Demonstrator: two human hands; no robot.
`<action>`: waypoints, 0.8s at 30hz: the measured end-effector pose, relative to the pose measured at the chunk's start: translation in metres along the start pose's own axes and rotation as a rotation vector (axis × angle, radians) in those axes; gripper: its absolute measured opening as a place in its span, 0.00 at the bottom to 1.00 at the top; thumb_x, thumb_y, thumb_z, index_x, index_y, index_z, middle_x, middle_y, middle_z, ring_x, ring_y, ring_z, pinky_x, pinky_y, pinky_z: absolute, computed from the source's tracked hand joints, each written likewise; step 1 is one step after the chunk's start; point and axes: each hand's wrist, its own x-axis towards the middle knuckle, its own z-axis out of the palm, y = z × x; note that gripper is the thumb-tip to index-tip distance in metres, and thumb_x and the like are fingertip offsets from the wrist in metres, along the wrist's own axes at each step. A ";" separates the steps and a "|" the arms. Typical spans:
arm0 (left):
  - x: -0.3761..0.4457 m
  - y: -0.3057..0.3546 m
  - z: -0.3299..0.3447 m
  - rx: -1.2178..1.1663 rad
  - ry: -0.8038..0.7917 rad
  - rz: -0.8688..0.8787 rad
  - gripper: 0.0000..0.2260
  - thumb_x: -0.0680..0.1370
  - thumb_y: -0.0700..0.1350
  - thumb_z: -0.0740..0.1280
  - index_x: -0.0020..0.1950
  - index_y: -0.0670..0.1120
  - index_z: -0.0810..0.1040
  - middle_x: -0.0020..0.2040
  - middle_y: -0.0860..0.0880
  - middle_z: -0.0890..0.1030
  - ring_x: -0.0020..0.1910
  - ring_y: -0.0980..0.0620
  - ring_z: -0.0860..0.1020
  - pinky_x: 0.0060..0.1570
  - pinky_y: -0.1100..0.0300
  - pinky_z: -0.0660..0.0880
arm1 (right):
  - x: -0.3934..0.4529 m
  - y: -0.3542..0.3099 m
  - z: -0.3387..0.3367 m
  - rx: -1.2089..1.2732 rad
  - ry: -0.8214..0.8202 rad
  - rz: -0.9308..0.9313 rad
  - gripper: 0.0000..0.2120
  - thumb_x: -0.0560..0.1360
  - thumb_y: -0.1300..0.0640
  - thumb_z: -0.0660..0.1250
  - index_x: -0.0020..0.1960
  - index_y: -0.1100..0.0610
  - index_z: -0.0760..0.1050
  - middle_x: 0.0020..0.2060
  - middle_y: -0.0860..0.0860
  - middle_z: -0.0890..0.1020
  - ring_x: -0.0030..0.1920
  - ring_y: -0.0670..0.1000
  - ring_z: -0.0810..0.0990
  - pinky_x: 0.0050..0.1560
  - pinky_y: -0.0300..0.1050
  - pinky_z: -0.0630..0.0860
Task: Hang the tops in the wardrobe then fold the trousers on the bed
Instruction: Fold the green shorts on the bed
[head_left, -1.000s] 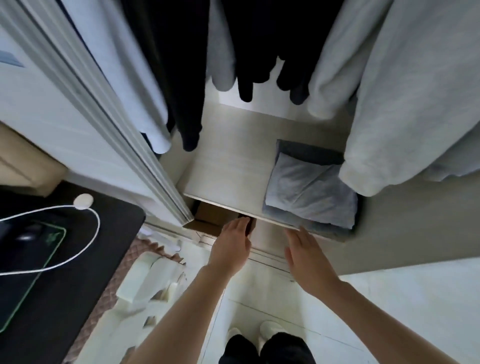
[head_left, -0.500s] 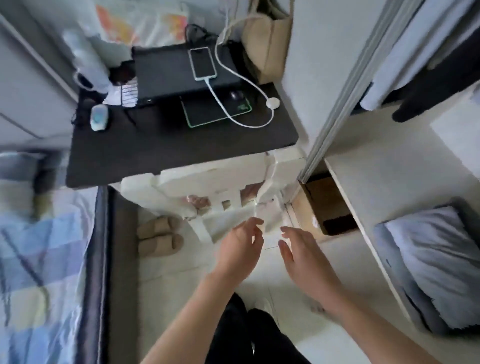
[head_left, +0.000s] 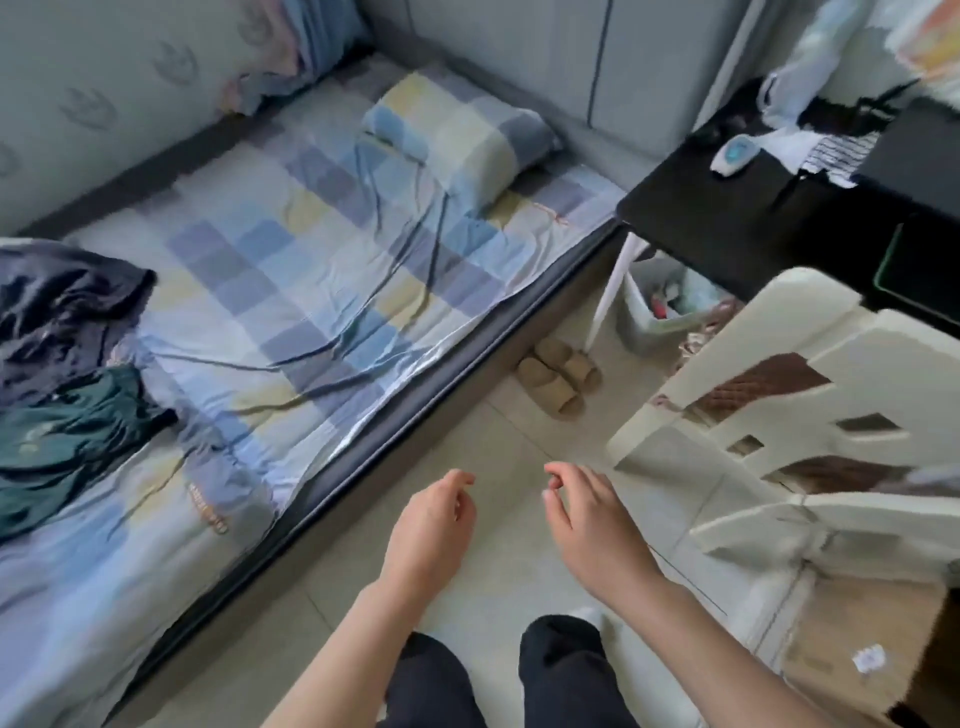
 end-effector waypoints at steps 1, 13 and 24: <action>-0.006 -0.023 -0.013 -0.019 0.038 -0.043 0.11 0.80 0.44 0.61 0.61 0.51 0.76 0.48 0.53 0.81 0.48 0.51 0.78 0.49 0.55 0.76 | 0.007 -0.018 0.013 -0.011 -0.021 -0.034 0.16 0.81 0.54 0.56 0.67 0.56 0.68 0.59 0.48 0.74 0.61 0.49 0.69 0.58 0.37 0.64; -0.077 -0.271 -0.172 -0.302 0.336 -0.477 0.09 0.80 0.42 0.62 0.57 0.52 0.77 0.41 0.54 0.80 0.41 0.58 0.77 0.41 0.64 0.73 | 0.058 -0.215 0.194 -0.024 -0.274 -0.182 0.15 0.80 0.58 0.58 0.65 0.58 0.70 0.52 0.48 0.75 0.57 0.50 0.72 0.56 0.39 0.66; -0.029 -0.392 -0.232 -0.543 0.512 -0.753 0.09 0.79 0.41 0.64 0.56 0.52 0.76 0.45 0.51 0.80 0.46 0.52 0.78 0.47 0.56 0.73 | 0.168 -0.335 0.279 -0.092 -0.528 -0.331 0.14 0.81 0.55 0.58 0.65 0.54 0.70 0.54 0.46 0.75 0.57 0.47 0.73 0.55 0.38 0.67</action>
